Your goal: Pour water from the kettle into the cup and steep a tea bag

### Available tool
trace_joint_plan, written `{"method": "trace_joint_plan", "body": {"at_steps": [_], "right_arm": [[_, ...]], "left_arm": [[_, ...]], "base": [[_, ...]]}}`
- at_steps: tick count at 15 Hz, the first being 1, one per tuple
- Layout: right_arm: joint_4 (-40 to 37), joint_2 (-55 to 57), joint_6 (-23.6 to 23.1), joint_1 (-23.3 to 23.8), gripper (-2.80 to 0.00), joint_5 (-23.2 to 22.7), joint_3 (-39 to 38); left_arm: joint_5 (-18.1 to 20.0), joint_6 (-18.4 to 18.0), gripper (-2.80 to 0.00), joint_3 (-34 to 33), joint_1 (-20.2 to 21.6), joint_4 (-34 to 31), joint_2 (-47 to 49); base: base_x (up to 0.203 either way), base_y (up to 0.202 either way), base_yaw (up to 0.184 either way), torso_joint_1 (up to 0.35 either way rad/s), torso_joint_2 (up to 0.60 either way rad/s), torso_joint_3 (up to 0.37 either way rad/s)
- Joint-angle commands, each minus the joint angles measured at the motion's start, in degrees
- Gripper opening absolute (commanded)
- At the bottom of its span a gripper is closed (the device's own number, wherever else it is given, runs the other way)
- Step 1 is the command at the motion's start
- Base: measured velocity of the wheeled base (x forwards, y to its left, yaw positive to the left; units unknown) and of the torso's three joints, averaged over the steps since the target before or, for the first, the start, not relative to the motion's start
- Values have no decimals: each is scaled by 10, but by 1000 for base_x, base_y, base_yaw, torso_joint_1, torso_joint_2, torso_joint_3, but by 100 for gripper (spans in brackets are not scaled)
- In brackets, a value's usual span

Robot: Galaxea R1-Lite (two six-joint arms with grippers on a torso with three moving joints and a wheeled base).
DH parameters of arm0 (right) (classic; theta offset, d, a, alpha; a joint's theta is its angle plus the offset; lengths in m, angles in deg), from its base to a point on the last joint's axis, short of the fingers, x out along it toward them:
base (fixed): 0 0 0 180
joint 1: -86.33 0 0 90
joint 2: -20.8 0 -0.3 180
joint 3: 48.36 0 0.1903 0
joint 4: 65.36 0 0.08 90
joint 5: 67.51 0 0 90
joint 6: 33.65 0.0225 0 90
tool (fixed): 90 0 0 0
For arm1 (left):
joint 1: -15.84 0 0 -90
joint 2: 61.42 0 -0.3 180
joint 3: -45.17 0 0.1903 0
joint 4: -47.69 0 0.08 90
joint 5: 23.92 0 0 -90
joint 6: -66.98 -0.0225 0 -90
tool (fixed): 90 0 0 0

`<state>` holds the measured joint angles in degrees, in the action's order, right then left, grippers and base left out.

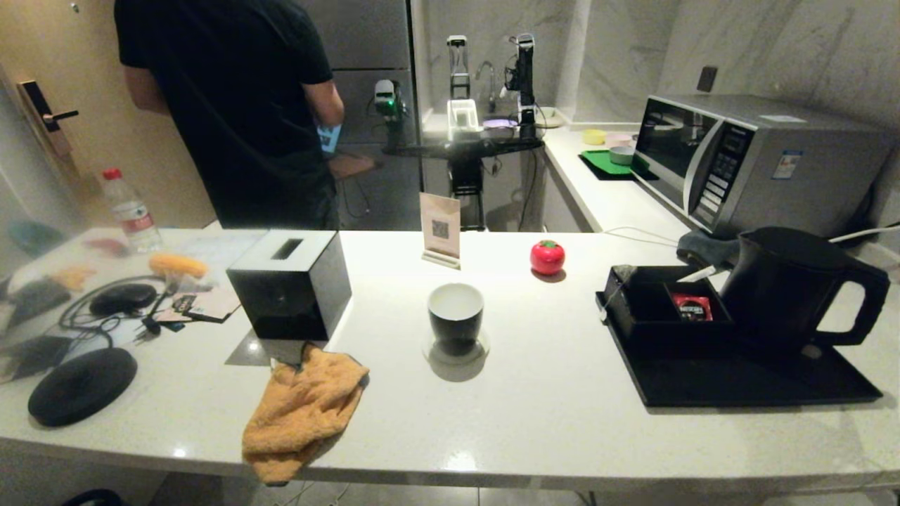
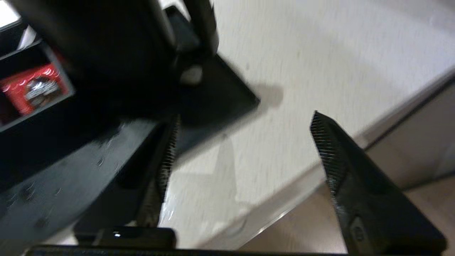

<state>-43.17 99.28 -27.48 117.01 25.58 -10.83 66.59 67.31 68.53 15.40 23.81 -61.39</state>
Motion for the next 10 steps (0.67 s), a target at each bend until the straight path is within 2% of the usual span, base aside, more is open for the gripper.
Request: {"method": "trace_joint_plan", "body": {"at_steps": [1,6,10], "right_arm": [[21,59,-10,3,0,0,2],[38,82,-16,-3,0,-3,12],[102,103,-30,-4,0,-19,14]], "left_arm": [[0,0,-280,0,0,0,0],[0,0,-280,0,0,0,0],[0,0,-280,0,0,0,0]], "base": [[0,0,0,0,0,0],[0,0,0,0,0,0],[0,0,0,0,0,0]]}}
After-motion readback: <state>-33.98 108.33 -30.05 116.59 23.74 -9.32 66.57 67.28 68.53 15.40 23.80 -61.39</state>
